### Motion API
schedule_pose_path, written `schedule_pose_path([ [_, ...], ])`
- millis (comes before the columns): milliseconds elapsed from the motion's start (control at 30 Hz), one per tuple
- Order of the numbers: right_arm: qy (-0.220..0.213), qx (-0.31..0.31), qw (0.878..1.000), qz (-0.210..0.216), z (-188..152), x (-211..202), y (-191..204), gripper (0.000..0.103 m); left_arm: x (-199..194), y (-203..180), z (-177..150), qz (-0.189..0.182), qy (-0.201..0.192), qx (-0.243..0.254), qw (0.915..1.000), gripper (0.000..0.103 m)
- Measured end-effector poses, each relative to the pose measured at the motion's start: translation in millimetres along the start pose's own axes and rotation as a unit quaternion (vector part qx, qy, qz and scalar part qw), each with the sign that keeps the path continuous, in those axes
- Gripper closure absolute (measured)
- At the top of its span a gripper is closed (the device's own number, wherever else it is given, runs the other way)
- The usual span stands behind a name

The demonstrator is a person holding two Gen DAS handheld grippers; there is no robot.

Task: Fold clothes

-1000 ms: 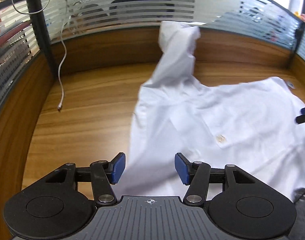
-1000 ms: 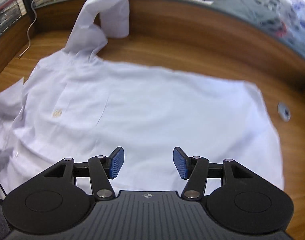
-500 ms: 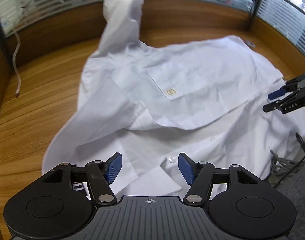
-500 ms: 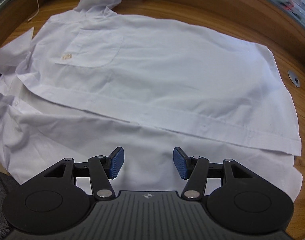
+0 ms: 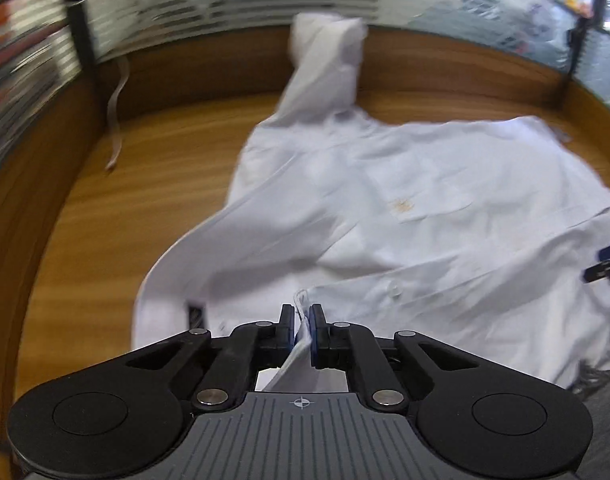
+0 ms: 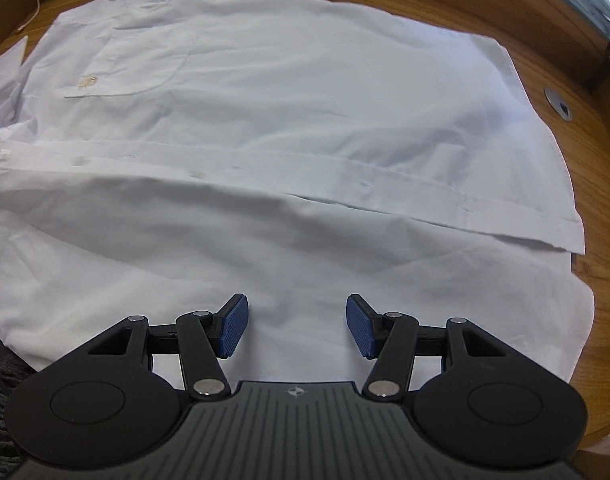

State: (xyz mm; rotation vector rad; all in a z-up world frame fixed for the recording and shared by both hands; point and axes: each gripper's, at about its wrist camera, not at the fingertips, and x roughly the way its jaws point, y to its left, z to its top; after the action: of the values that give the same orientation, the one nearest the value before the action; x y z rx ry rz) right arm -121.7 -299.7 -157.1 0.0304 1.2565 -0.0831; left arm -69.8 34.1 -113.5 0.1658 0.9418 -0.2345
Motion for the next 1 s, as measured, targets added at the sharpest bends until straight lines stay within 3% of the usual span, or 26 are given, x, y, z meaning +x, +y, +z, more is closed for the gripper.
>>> schedule_pose_path([
  [100,0.003,0.007,1.0,-0.001,-4.3,0.3,-9.4,0.042,-2.2,3.9,-5.0,0.021,0.006,-0.037,0.9991,0.093],
  [267,-0.026,0.032,0.999,-0.016,-8.5,-26.3,-53.2,0.042,0.0,-6.1,8.6,0.08,-0.004,-0.06,0.995,0.061],
  [467,-0.062,0.084,0.994,-0.042,-16.7,-56.9,-144.5,0.042,-20.1,-27.9,36.7,0.137,-0.05,-0.114,0.9826,0.048],
  [667,-0.077,0.17,0.982,-0.038,-30.5,-48.8,-234.4,0.042,-11.0,-70.8,63.4,0.123,-0.05,-0.126,0.9831,0.046],
  [833,-0.064,0.217,0.973,0.041,-43.9,-21.0,-273.9,0.043,9.2,-115.3,70.4,0.11,-0.033,-0.099,0.9884,0.045],
  [900,-0.06,0.216,0.973,0.049,-49.9,-13.0,-273.7,0.054,18.9,-126.2,72.0,0.107,-0.021,-0.094,0.9895,0.045],
  [967,-0.07,0.213,0.973,0.057,-54.9,-13.3,-270.2,0.1,28.0,-135.0,74.6,0.108,-0.007,-0.094,0.9897,0.045],
  [1000,-0.084,0.21,0.972,0.071,-56.0,-19.2,-267.2,0.102,31.7,-138.3,76.2,0.105,-0.003,-0.095,0.9899,0.045],
])
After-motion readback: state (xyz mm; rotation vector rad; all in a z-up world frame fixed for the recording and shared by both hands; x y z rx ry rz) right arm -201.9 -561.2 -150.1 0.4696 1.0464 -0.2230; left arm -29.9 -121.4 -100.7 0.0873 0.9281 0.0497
